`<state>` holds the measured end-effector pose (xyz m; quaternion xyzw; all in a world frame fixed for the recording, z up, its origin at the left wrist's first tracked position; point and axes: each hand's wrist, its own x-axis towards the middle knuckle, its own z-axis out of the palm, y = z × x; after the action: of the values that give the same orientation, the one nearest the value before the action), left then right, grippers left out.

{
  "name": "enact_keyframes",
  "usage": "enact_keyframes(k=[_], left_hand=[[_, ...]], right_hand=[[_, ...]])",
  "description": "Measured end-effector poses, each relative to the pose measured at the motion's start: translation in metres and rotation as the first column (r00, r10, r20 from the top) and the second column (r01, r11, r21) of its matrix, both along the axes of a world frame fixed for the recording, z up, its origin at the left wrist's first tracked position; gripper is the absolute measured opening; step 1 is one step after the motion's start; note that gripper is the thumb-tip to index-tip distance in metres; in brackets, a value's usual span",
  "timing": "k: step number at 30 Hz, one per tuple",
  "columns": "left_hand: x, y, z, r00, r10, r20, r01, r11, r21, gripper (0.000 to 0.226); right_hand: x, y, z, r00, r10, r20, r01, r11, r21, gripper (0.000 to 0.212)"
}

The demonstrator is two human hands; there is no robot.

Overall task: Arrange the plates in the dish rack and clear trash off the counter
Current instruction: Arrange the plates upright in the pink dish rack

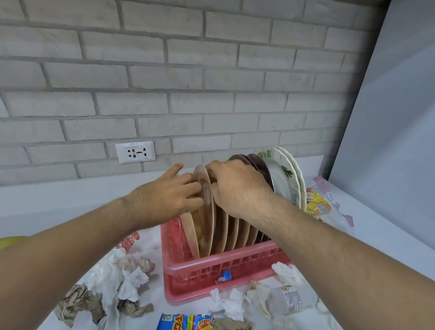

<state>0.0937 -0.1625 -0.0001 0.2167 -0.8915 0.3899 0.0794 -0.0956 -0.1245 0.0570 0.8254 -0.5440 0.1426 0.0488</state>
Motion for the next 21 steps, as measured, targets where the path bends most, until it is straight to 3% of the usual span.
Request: enact_keyframes(k=[7,10,14,21], left_hand=[[-0.007,0.001,-0.013,0.965,0.145,-0.216,-0.132,0.989,0.072,0.044],[-0.014,0.006,-0.014,0.922,0.184,-0.341,-0.132,0.976,0.170,0.051],[-0.018,0.005,-0.024,0.850,0.362,-0.383,-0.224,0.906,0.359,0.066],[-0.020,0.007,-0.019,0.723,0.367,-0.585,-0.064,0.879,0.473,0.055]], right_hand=[[-0.012,-0.009,-0.011,0.993,-0.045,0.108,0.051,0.997,-0.054,0.023],[-0.015,-0.013,-0.017,0.995,-0.014,0.098,0.026,0.993,-0.118,0.025],[-0.016,-0.012,-0.025,0.998,0.028,0.051,-0.022,0.993,-0.116,0.026],[-0.015,-0.016,-0.033,0.990,0.049,-0.135,-0.071,0.984,-0.162,0.036]])
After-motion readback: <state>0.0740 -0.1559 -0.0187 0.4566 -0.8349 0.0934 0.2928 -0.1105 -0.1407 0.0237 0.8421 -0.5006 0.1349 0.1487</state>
